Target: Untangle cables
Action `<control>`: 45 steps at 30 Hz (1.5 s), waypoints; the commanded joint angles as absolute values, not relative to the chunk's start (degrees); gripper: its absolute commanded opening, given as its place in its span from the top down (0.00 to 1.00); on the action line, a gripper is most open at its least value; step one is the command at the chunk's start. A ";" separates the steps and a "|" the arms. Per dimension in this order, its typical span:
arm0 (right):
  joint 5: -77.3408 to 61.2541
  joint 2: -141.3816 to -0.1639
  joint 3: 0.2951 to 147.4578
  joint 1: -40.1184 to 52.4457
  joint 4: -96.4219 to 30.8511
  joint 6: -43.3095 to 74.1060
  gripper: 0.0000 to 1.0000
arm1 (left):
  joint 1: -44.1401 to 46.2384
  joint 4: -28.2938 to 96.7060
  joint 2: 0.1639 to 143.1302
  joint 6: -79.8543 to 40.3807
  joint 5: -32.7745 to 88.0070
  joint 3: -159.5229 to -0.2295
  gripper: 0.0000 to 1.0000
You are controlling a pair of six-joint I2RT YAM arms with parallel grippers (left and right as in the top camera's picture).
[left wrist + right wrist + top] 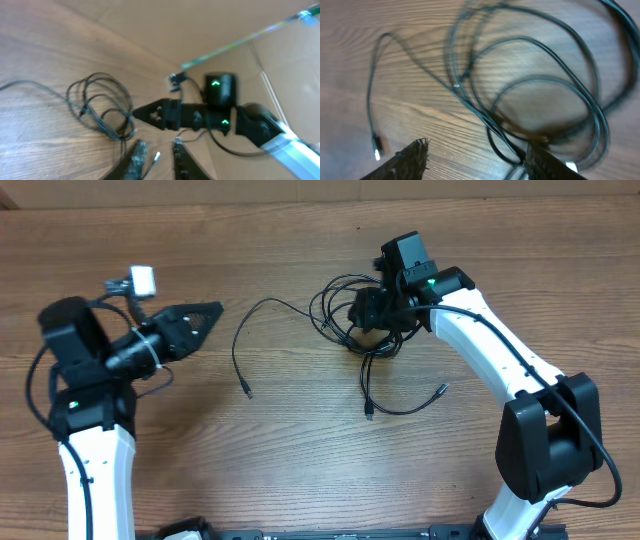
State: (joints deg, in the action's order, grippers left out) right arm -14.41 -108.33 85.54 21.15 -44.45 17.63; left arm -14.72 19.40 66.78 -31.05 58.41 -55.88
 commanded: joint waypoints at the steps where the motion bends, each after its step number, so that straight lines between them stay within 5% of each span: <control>1: -19.35 -109.67 85.30 22.63 -41.58 0.43 0.33 | -11.14 20.18 66.74 -29.80 45.28 -56.77 0.69; 5: -18.68 -113.23 85.30 25.80 -37.98 -5.08 0.18 | -11.09 19.90 66.72 -29.80 44.36 -56.77 0.63; 10: -6.31 -117.40 85.30 28.80 -31.66 -5.17 0.20 | -11.29 20.16 66.72 -29.80 44.38 -56.77 0.57; 13: -4.23 -119.04 85.30 29.56 -30.35 -8.38 0.34 | -11.33 20.62 66.72 -29.78 44.36 -56.77 0.55; 22: -5.89 -123.02 85.12 29.58 -30.26 -8.45 0.53 | -11.31 20.99 66.72 -29.80 42.89 -56.77 0.41; 24: -9.23 -123.66 85.12 29.63 -30.17 -8.45 0.66 | -11.31 21.17 66.74 -29.80 42.87 -56.77 0.26; 26: -10.63 -123.79 85.14 29.63 -29.56 -8.40 0.91 | -11.31 21.21 66.74 -29.80 42.89 -56.77 0.00; 45: -10.81 -111.55 104.38 31.94 -33.63 -4.34 0.96 | -11.31 30.02 66.76 -29.80 42.81 -56.77 0.00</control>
